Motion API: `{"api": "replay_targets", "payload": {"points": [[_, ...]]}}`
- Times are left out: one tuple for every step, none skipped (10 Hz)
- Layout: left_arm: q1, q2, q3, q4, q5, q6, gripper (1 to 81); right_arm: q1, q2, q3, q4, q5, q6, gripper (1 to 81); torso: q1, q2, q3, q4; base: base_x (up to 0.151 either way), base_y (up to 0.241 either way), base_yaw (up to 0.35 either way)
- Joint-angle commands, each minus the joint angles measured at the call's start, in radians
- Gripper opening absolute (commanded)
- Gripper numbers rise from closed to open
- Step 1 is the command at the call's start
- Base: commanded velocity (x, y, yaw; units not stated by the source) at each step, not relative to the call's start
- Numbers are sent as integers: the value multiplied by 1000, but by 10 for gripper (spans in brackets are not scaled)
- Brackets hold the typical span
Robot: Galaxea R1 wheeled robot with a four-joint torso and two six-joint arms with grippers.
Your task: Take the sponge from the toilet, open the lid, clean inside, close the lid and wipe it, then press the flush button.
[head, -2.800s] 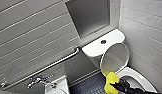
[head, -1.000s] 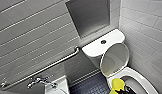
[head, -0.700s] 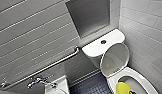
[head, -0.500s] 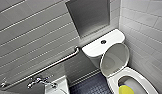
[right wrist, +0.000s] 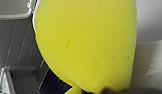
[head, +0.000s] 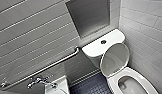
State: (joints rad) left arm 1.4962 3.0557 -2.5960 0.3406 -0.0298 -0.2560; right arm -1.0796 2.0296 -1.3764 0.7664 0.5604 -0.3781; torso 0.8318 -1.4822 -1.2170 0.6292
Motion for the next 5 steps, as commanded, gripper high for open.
{"api": "replay_targets", "payload": {"points": [[16, -27, -6, 3, 77, 24, 811, -105, -87, 77, -41, 9, 28, 10, 0, 0, 0, 0, 0, 0, 0], [11, -27, -6, 3, 77, 27, 811, -162, -84, 82, -74, 24, 39, 10, 0, 0, 0, 0, 0, 0, 0], [2, -27, -6, 3, 77, 26, 811, -223, -54, 70, -93, 27, 36, 10, 0, 0, 0, 0, 0, 0, 0], [-3, -27, -6, 1, 79, 26, 811, -272, -13, 42, -98, 30, 36, 10, 0, 0, 0, 0, 0, 0, 0], [-6, -26, -4, 1, 77, 27, 811, -314, 43, -9, -111, 26, 33, 10, 0, 0, 0, 0, 0, 0, 0]]}}
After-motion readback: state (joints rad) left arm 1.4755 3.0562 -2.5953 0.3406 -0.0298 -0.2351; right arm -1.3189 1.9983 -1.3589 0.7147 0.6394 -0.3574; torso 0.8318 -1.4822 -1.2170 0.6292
